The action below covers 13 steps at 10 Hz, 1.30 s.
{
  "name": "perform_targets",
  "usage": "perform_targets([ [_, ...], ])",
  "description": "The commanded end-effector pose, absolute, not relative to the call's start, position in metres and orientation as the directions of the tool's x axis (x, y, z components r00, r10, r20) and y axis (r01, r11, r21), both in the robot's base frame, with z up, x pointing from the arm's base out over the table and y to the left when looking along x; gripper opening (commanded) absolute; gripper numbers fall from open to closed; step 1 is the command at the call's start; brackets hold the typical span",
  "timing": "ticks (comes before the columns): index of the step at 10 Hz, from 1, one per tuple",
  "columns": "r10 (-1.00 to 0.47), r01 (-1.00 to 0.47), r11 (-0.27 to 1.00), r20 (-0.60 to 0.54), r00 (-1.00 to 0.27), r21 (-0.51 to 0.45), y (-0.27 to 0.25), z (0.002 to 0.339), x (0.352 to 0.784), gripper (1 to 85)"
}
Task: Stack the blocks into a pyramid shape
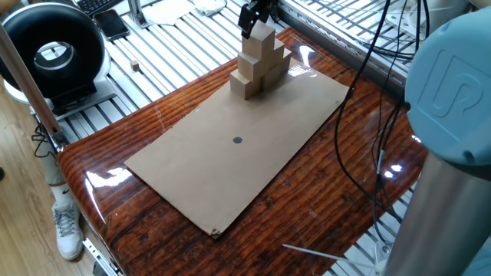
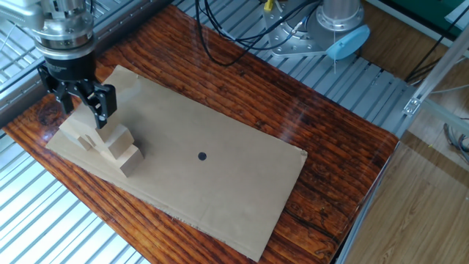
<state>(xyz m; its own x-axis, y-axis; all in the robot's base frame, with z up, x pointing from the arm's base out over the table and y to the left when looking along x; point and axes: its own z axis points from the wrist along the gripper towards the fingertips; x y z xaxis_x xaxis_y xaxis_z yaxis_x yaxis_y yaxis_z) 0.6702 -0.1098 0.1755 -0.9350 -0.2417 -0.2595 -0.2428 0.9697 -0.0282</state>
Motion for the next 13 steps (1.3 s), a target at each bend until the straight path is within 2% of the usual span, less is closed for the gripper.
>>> perform_targets([
  [1,-0.263,-0.257,0.965,-0.26,-0.929,-0.057,-0.115,0.184,0.669,68.3],
  [2,-0.259,-0.252,0.966,-0.247,-0.934,-0.058,-0.114,0.188,0.666,66.3],
  [3,-0.264,-0.253,0.964,-0.234,-0.936,-0.08,-0.116,0.193,0.664,59.0],
  [5,-0.251,-0.236,0.967,-0.211,-0.945,-0.093,-0.113,0.203,0.66,36.3],
  [6,-0.23,-0.219,0.973,-0.213,-0.95,-0.075,-0.107,0.206,0.659,30.3],
  [8,-0.165,-0.171,0.985,-0.227,-0.96,0.004,-0.09,0.205,0.659,30.0],
  [9,-0.139,-0.15,0.988,-0.226,-0.964,0.034,-0.084,0.206,0.657,24.7],
  [11,-0.086,-0.1,0.993,-0.208,-0.974,0.057,-0.08,0.209,0.65,1.0],
  [12,0.007,-0.019,0.989,-0.171,-0.985,0.148,-0.059,0.213,0.641,1.0],
  [13,0.062,0.036,0.98,-0.131,-0.989,0.194,-0.045,0.218,0.633,1.0],
])
